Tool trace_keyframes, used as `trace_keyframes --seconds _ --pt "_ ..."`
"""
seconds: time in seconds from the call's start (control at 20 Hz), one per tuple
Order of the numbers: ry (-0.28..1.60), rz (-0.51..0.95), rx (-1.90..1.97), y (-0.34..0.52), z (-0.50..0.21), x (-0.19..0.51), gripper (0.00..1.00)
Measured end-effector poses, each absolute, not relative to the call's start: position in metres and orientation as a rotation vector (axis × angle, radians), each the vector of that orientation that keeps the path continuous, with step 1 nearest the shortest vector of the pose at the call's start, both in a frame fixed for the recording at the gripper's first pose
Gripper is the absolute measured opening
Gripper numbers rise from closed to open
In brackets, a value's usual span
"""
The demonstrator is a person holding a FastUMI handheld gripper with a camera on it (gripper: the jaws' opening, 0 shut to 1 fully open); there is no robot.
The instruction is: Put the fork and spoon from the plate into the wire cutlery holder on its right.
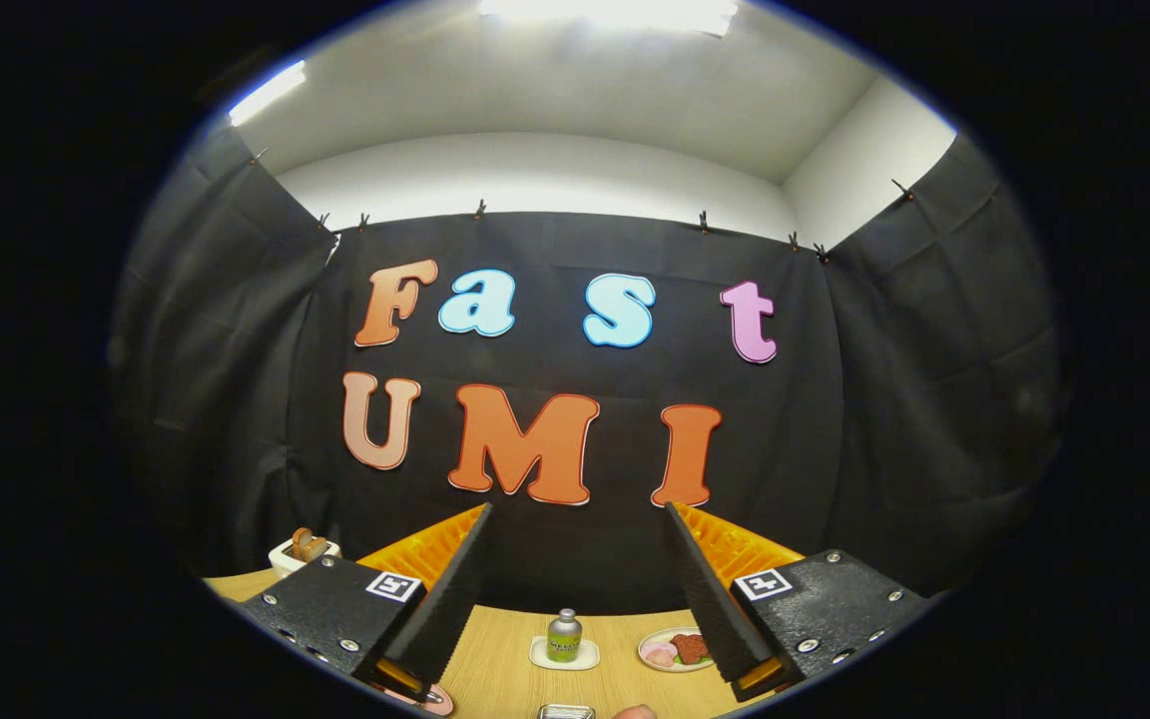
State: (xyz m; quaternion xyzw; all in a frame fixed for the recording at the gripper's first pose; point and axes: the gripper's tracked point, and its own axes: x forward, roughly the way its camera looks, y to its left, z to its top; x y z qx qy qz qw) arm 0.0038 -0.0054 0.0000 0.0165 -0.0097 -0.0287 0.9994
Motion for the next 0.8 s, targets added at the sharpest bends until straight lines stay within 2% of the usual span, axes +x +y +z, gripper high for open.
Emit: trace_keyframes --seconds 0.8 --pt "-0.006 -0.002 0.040 0.023 -0.010 0.008 0.98"
